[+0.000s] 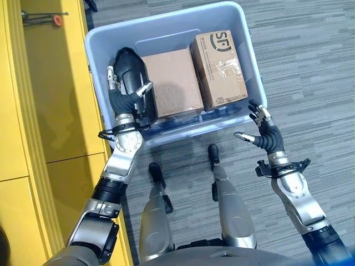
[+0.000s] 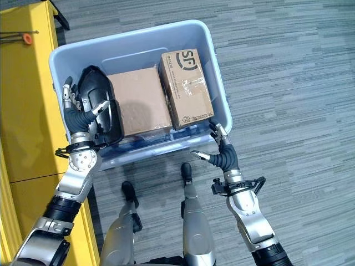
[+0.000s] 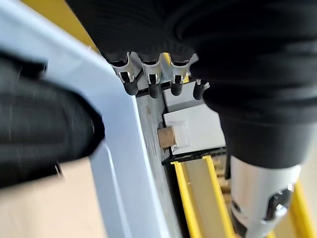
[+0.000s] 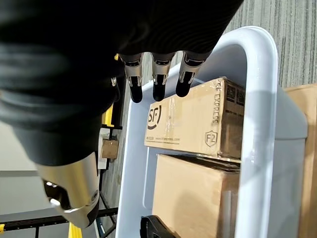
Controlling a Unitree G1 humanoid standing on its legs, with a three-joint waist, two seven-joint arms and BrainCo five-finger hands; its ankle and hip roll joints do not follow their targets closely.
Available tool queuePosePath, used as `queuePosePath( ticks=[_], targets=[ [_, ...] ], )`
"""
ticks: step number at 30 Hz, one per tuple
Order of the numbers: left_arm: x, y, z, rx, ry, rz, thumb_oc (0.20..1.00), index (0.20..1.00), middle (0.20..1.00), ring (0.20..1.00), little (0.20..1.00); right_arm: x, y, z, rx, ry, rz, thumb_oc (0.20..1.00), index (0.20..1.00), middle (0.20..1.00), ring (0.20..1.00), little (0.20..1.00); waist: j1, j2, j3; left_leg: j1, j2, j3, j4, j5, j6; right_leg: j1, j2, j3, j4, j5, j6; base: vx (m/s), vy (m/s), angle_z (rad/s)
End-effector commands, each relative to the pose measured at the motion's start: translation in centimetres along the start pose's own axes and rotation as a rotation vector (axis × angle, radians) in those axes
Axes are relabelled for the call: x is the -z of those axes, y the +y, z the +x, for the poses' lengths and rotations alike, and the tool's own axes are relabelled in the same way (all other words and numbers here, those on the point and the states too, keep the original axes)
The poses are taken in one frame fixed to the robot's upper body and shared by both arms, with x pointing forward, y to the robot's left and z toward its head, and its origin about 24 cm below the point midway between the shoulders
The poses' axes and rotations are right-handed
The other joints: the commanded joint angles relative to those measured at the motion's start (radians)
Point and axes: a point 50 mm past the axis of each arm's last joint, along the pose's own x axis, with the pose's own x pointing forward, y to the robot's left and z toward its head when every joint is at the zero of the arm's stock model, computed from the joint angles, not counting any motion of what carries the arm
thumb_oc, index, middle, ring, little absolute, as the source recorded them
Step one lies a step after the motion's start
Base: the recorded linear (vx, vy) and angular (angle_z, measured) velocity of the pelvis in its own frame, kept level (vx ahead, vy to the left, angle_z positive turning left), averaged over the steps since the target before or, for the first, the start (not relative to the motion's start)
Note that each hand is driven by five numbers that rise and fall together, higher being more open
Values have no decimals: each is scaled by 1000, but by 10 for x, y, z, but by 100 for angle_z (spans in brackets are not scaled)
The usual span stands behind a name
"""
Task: Move parts from the plastic box to the shelf.
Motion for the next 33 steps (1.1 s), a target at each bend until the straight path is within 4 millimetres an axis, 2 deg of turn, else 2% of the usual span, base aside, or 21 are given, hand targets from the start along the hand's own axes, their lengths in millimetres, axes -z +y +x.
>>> queuePosePath(
  ticks=[1, 8, 15, 21, 22, 23, 24, 27, 29, 31, 33],
  targets=[
    [-3, 17, 13, -88, -66, 73, 1000, 1000, 1000, 1000, 1000, -18, -6, -5, 50, -115, 48, 1000, 1000, 1000, 1000, 1000, 9, -31, -34, -25, 50, -52, 68, 13, -24, -42, -70, -3, 155, -78, 73, 0, 0, 0],
    [6, 14, 19, -72, -23, 120, 1000, 1000, 1000, 1000, 1000, -21, -6, -3, 52, -132, 52, 1000, 1000, 1000, 1000, 1000, 1, -49, -11, -59, 45, -60, 81, 14, -25, -61, -74, -9, 153, -71, 71, -3, 1, 2],
    [7, 4, 30, -5, -24, 169, 1000, 1000, 1000, 1000, 1000, -23, -2, -3, 31, -144, 54, 1000, 1000, 1000, 1000, 1000, -10, -59, 3, -90, 41, -61, 94, 14, -25, -84, -74, -6, 150, -61, 70, -3, 4, 5],
    [8, -13, 43, 62, -6, 213, 1000, 1000, 1000, 1000, 1000, -24, 1, -6, 5, -152, 58, 1000, 1000, 1000, 1000, 1000, -37, -71, 20, -128, 39, -55, 115, 11, -26, -122, -70, 7, 152, -50, 69, 2, 12, -4],
    [8, -17, 49, 83, 0, 236, 1000, 1000, 1000, 1000, 1000, -24, 1, -7, 3, -151, 60, 1000, 1000, 1000, 1000, 1000, -48, -74, 23, -130, 42, -60, 123, -16, -34, -125, -65, 12, 155, -69, 75, -17, 2, -5],
    [7, -17, 49, 81, -2, 236, 1000, 1000, 1000, 1000, 1000, -25, 1, -7, 3, -154, 60, 1000, 1000, 1000, 1000, 1000, -49, -78, 26, -144, 40, -55, 124, 10, -28, -138, -67, 14, 154, -46, 70, 62, 12, -11],
    [9, -20, 52, 100, 9, 263, 1000, 1000, 1000, 1000, 1000, -24, 2, -8, 0, -149, 64, 1000, 1000, 1000, 1000, 1000, -58, -80, 28, -140, 42, -56, 126, -16, -35, -139, -62, 18, 155, -65, 76, 0, -6, -12],
    [12, -21, 55, 103, 24, 274, 1000, 1000, 1000, 1000, 1000, -24, 2, -9, -2, -149, 66, 1000, 1000, 1000, 1000, 1000, -64, -83, 29, -149, 44, -56, 130, -16, -35, -149, -60, 22, 158, -63, 75, 29, -1, -8],
    [16, -21, 55, 110, 48, 293, 1000, 1000, 1000, 1000, 1000, -23, 3, -10, -6, -146, 70, 1000, 1000, 1000, 1000, 1000, -70, -86, 34, -156, 45, -55, 136, -18, -35, -159, -56, 26, 162, -62, 74, 0, 0, 0],
    [35, -21, 55, 100, 179, 268, 1000, 1000, 1000, 1000, 1000, -23, 5, -13, -17, -141, 79, 1000, 1000, 1000, 1000, 1000, -85, -98, 41, -168, 48, -55, 141, -18, -36, -178, -46, 32, 168, -61, 72, 4, -32, 1],
    [41, -22, 53, 95, 239, 233, 1000, 1000, 1000, 1000, 1000, -23, 4, -15, -18, -136, 77, 1000, 1000, 1000, 1000, 1000, -89, -101, 43, -170, 48, -55, 142, -19, -35, -182, -44, 33, 170, -61, 71, 0, 0, 0]
  ],
)
